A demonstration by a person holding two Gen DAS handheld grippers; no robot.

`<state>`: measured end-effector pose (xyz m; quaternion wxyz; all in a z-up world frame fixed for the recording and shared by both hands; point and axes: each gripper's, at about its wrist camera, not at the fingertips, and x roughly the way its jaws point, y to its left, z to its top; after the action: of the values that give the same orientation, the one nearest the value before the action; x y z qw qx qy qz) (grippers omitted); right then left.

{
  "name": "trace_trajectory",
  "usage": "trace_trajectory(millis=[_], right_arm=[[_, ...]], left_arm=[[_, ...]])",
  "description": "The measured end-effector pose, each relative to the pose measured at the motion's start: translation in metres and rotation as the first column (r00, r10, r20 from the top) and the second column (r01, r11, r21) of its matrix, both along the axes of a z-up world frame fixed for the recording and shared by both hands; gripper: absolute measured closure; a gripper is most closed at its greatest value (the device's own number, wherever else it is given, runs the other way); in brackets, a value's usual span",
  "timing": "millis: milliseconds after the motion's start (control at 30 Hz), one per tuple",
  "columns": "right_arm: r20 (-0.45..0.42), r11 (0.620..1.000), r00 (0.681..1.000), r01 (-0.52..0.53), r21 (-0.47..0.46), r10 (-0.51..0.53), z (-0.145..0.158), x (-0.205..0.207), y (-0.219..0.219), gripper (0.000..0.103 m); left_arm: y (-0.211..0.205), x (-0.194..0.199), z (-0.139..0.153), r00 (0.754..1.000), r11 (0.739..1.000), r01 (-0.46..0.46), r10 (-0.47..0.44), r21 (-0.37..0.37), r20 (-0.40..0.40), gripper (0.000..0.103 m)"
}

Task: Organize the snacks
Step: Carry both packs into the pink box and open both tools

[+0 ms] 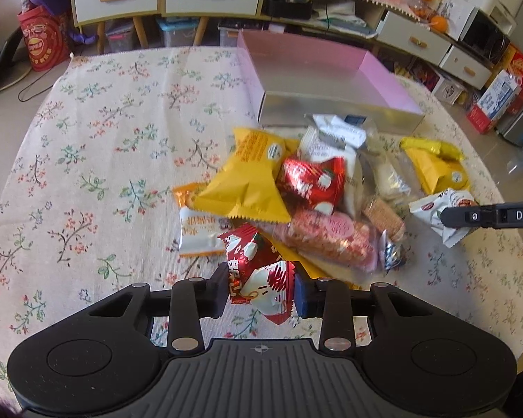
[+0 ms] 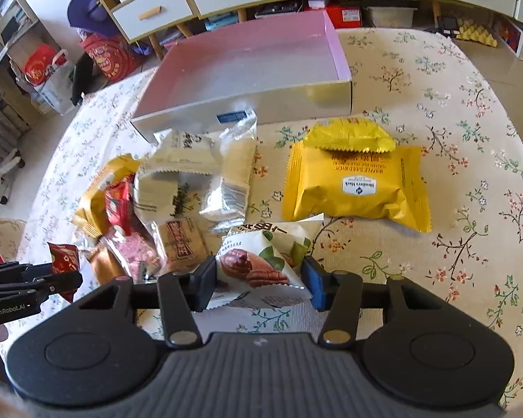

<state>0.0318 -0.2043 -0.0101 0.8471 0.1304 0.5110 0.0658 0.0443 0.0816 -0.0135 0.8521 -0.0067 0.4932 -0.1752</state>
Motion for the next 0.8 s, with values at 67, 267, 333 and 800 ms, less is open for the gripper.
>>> trace_trajectory(millis=[67,267,333,800], right_arm=[[0.012,1.000,1.000,0.002,0.016,-0.002,0.005,-0.001,-0.001,0.055],[0.055,0.999,0.998,0.019,0.051,-0.021,0.020,-0.001,-0.005,0.055],[0.068,0.998,0.997,0.029,0.060,-0.033,0.024,0.000,-0.008,0.055],[0.151,0.972,0.975,0.135,0.194,-0.166,0.054,0.041,-0.021,0.055]], left_arm=[[0.000,0.001,0.005,1.000,1.000,-0.006,0.006,-0.014,0.013,0.070],[0.000,0.005,0.020,0.999,0.998,-0.021,0.024,-0.053,0.046,0.070],[0.000,0.007,0.024,0.998,0.997,-0.030,0.034,-0.066,0.055,0.070],[-0.032,0.058,0.057,0.984,0.976,-0.108,0.132,-0.190,0.120,0.070]])
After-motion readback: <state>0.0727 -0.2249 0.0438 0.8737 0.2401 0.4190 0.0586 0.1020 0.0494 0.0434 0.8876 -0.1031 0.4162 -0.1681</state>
